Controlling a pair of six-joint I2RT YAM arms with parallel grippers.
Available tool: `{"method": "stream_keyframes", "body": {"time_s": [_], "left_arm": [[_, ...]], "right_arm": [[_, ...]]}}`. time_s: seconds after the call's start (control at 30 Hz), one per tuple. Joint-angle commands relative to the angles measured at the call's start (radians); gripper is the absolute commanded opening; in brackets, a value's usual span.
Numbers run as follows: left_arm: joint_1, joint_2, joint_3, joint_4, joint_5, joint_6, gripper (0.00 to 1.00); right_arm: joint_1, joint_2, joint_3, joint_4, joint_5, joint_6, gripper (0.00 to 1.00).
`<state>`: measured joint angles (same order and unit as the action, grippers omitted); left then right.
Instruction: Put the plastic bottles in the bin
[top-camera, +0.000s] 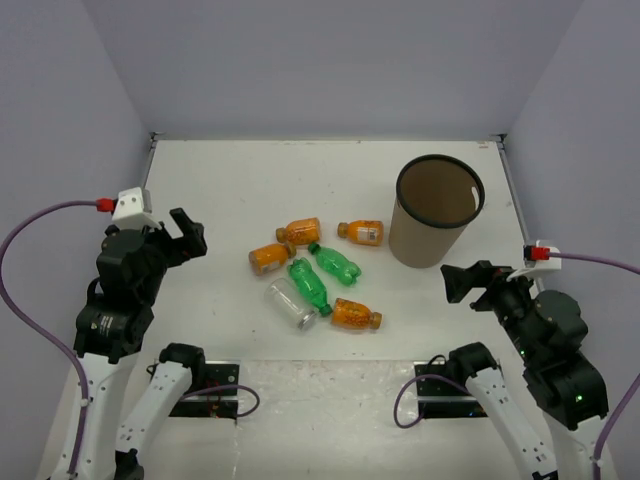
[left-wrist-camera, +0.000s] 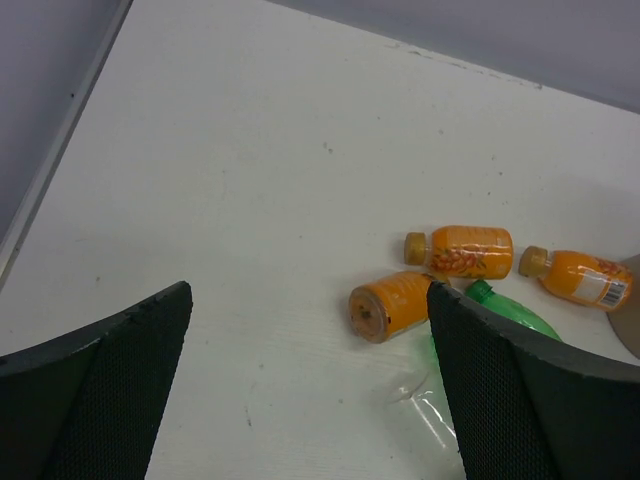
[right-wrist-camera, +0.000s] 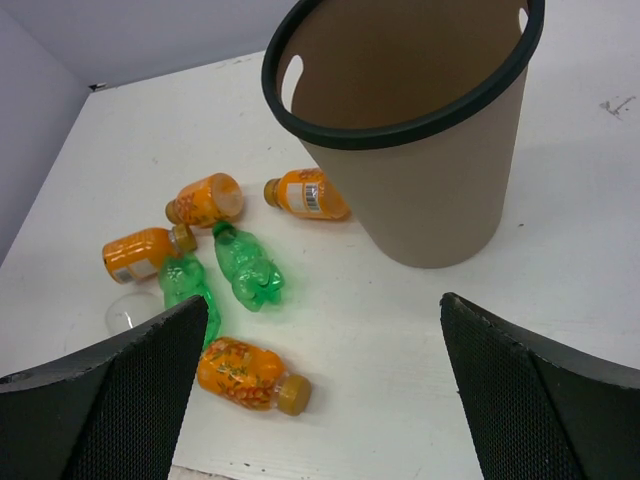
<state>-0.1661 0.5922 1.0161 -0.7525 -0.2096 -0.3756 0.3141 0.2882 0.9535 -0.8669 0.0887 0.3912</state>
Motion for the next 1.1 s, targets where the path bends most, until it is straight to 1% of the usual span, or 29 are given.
{"method": "stream_keyframes", "body": {"time_s": [0.0, 0.07, 0.1, 0.2, 0.23, 0.3, 0.33, 0.37, 0.4, 0.43, 0.47, 0.5, 0.53, 0.6, 0.63, 0.67, 0.7, 0.73, 0.77, 0.8, 0.83, 0.87, 0.9, 0.97, 1.0, 1.03, 1.07], "left_arm": [[-0.006, -0.011, -0.007, -0.008, -0.011, -0.02, 1.0], [-0.006, -0.017, -0.011, 0.004, 0.016, -0.026, 1.0], [-0.006, -0.025, -0.022, 0.011, 0.051, -0.028, 1.0], [-0.006, -0.032, -0.045, 0.036, 0.07, -0.04, 1.0], [-0.006, -0.032, -0.063, 0.045, 0.065, -0.04, 1.0], [-0.006, -0.032, -0.088, 0.064, 0.059, -0.04, 1.0], [-0.006, -0.034, -0.123, 0.093, 0.058, -0.042, 1.0], [-0.006, -0.043, -0.145, 0.11, 0.049, -0.046, 1.0], [-0.006, -0.049, -0.163, 0.126, 0.044, -0.051, 1.0], [-0.006, -0.054, -0.177, 0.149, 0.041, -0.055, 1.0], [-0.006, -0.061, -0.185, 0.156, 0.033, -0.059, 1.0], [-0.006, -0.065, -0.185, 0.159, 0.024, -0.059, 1.0], [-0.006, -0.071, -0.188, 0.166, 0.012, -0.062, 1.0], [-0.003, -0.084, -0.2, 0.179, -0.007, -0.068, 1.0], [-0.001, -0.086, -0.203, 0.177, -0.01, -0.071, 1.0], [-0.001, -0.088, -0.203, 0.177, -0.013, -0.071, 1.0], [0.0, -0.089, -0.203, 0.176, -0.016, -0.072, 1.0], [0.003, -0.091, -0.203, 0.173, -0.023, -0.075, 1.0], [0.005, -0.092, -0.203, 0.173, -0.024, -0.075, 1.0], [0.007, -0.092, -0.202, 0.17, -0.024, -0.075, 1.0], [0.007, -0.097, -0.202, 0.168, -0.033, -0.077, 1.0], [0.007, -0.103, -0.2, 0.163, -0.039, -0.078, 1.0], [0.007, -0.107, -0.2, 0.163, -0.043, -0.083, 1.0], [0.007, -0.115, -0.2, 0.16, -0.053, -0.085, 1.0], [0.007, -0.121, -0.2, 0.159, -0.057, -0.088, 1.0], [0.008, -0.126, -0.198, 0.157, -0.066, -0.089, 1.0], [0.008, -0.129, -0.2, 0.156, -0.07, -0.091, 1.0]], "right_arm": [[0.003, 0.0, 0.01, 0.031, 0.034, 0.014, 0.99], [0.003, -0.003, 0.013, 0.032, 0.034, 0.017, 0.99], [0.003, -0.006, 0.014, 0.037, 0.033, 0.021, 0.99], [0.003, -0.03, 0.008, 0.083, -0.055, -0.014, 0.99], [0.005, -0.043, -0.007, 0.103, -0.146, -0.023, 0.99], [0.003, -0.057, -0.024, 0.175, -0.249, -0.011, 0.99], [0.003, -0.038, -0.024, 0.19, -0.368, -0.005, 0.99], [0.003, -0.009, -0.021, 0.212, -0.432, 0.012, 0.99], [0.005, 0.068, -0.021, 0.229, -0.49, 0.023, 0.99], [0.003, 0.107, -0.033, 0.249, -0.541, 0.035, 0.99], [0.005, 0.141, -0.047, 0.296, -0.603, 0.055, 0.99], [0.013, 0.193, -0.065, 0.318, -0.613, 0.061, 0.99], [0.029, 0.216, -0.099, 0.331, -0.606, 0.061, 0.99], [0.19, 0.3, -0.114, 0.358, -0.448, 0.058, 0.99], [0.374, 0.336, -0.11, 0.362, -0.363, 0.054, 0.99], [0.472, 0.38, -0.098, 0.359, -0.16, 0.051, 0.99], [0.571, 0.493, -0.06, 0.355, -0.071, 0.046, 0.99], [0.706, 0.559, -0.005, 0.344, 0.044, 0.041, 0.99], [0.742, 0.627, 0.019, 0.347, 0.06, 0.041, 0.99], [0.787, 0.751, 0.037, 0.361, 0.062, 0.035, 0.99], [0.802, 0.811, 0.054, 0.4, 0.06, 0.02, 0.99], [0.815, 0.868, 0.091, 0.416, 0.06, 0.008, 0.99], [0.829, 0.984, 0.114, 0.425, 0.06, -0.008, 0.99], [0.833, 1.098, 0.203, 0.428, 0.039, -0.026, 0.99], [0.838, 1.153, 0.237, 0.418, 0.036, -0.034, 0.98], [0.844, 1.254, 0.275, 0.392, 0.031, -0.049, 0.98], [0.85, 1.299, 0.339, 0.382, 0.032, -0.058, 0.97]]}}
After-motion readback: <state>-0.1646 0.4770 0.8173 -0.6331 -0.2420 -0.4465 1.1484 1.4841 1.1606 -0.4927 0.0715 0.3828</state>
